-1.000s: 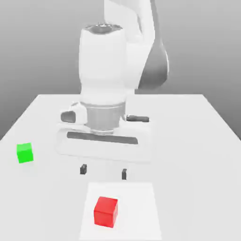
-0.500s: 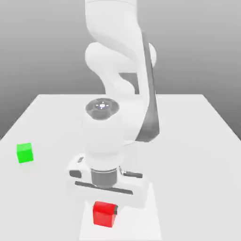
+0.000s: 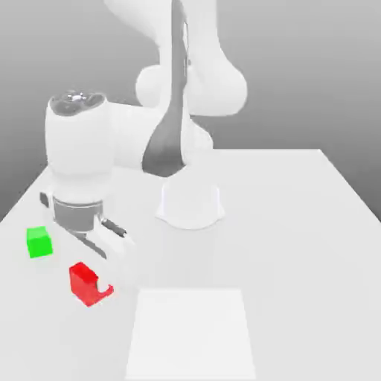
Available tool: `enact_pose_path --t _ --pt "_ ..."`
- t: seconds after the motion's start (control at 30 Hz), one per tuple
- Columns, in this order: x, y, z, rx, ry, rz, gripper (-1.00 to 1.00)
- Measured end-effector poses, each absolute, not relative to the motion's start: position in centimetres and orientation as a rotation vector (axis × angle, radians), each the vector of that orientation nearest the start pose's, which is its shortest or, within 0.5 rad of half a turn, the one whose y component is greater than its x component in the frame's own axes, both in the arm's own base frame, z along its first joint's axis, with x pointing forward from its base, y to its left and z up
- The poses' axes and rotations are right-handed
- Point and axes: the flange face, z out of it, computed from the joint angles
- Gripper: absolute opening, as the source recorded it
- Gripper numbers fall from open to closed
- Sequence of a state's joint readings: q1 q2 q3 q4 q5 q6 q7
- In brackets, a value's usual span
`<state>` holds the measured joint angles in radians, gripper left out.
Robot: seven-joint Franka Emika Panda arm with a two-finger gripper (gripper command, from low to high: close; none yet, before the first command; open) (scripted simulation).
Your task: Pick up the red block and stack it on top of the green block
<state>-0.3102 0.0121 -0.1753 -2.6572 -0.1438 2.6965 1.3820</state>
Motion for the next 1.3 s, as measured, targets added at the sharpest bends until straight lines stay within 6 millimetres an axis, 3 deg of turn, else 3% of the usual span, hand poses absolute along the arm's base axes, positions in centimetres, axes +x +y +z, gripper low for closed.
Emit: enact_pose_path --t 0.13,0.3,0.53,0.7,0.97,1.27,1.3 --pt "34.1 -24.2 24.8 -1.699 2.699 -0.102 -1.0" --pt "29.1 -28.8 25.5 -1.22 2.938 -0.104 -1.0" --pt "21.4 -33.1 25.5 -0.506 3.118 -0.064 -1.0" --pt "15.9 -34.9 24.7 -0.019 3.141 -0.009 -1.0" --pt "16.0 -35.4 22.6 0.024 3.124 0.004 -1.0" --pt "15.4 -35.2 18.4 0.038 3.136 -0.002 -1.0" --pt "15.3 -35.1 18.1 0.04 3.138 -0.003 1.0"
